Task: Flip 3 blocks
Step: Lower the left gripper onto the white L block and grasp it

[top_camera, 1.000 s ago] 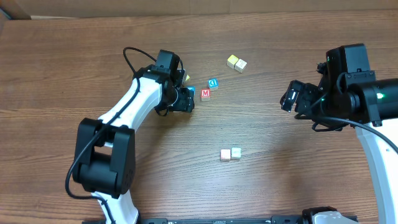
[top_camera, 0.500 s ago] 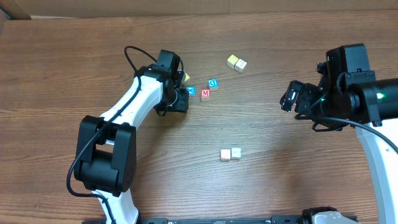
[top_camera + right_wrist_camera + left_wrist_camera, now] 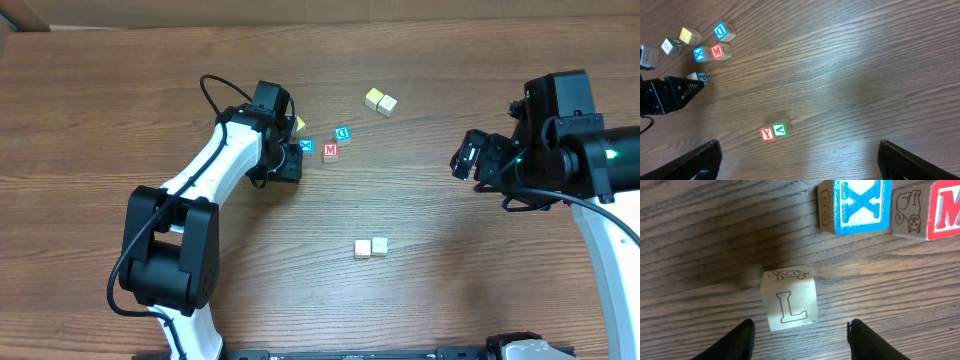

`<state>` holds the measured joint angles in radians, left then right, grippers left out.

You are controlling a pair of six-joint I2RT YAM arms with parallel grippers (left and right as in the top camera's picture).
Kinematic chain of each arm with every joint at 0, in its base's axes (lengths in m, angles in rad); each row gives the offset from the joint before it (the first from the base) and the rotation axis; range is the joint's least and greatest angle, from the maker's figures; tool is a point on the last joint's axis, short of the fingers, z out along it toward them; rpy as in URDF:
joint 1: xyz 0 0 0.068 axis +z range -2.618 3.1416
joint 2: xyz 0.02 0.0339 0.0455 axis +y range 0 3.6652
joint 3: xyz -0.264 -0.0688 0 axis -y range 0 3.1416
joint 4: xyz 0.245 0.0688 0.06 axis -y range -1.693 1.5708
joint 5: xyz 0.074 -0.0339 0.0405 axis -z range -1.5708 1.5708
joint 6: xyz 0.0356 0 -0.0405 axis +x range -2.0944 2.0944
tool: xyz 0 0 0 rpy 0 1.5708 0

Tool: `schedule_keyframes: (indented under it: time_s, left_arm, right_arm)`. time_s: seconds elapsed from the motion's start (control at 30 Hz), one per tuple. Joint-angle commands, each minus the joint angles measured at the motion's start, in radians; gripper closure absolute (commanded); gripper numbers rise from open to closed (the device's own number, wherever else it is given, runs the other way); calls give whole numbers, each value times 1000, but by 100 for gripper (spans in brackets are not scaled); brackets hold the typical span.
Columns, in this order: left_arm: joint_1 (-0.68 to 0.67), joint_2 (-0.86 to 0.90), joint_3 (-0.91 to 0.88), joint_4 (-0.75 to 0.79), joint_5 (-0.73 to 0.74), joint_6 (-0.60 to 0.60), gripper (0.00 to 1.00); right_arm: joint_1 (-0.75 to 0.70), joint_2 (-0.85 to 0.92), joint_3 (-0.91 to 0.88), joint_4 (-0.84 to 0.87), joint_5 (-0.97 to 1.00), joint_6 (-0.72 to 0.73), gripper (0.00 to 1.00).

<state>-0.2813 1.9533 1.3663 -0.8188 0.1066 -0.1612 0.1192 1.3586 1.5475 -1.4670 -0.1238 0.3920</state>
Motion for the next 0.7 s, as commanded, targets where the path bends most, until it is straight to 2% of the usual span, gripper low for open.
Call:
schedule_keyframes:
  time_s: [0.0,0.67]
  left_arm:
    - [0,16,24,-1,-14,-9,46]
    - [0,23,24,14,-41,-20,46]
  right_arm:
    - [-1,1,-6,2,-2,-3,0]
    - [-1,1,-6,2,-10,-4,0]
